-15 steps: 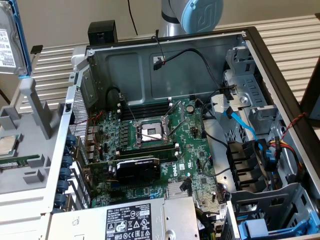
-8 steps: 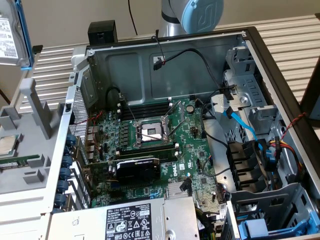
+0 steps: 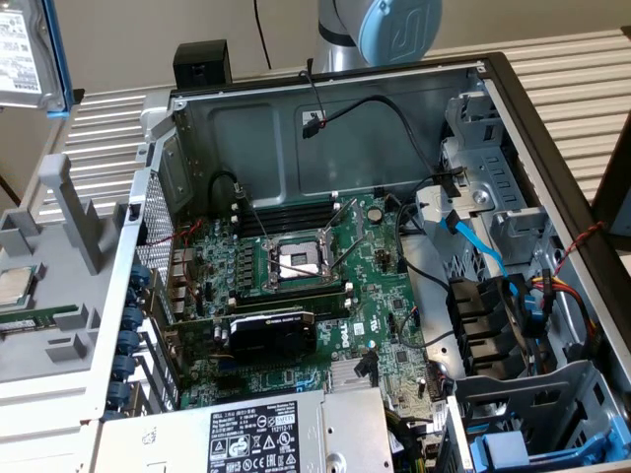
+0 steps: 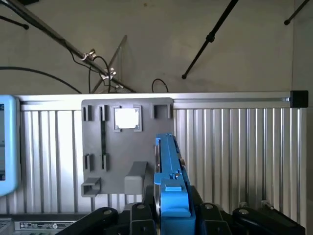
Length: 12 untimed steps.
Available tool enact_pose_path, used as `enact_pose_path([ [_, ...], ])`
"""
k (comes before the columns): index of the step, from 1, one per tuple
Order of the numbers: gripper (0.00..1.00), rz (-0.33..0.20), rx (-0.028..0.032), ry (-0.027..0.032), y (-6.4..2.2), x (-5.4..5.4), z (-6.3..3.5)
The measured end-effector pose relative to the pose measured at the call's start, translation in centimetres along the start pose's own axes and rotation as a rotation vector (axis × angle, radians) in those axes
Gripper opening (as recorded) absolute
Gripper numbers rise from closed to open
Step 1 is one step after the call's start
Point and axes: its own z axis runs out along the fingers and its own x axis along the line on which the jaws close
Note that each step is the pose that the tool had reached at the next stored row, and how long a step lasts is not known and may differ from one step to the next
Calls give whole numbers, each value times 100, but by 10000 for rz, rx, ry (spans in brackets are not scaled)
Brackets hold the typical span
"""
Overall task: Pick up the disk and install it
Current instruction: 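Pick up the disk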
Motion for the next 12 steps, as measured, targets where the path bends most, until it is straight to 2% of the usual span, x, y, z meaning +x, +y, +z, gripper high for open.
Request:
enact_pose_path([
  [7, 37, 0, 8, -19, -133, -3, -175],
  [12, 37, 1, 7, -21, -276, -7, -243],
])
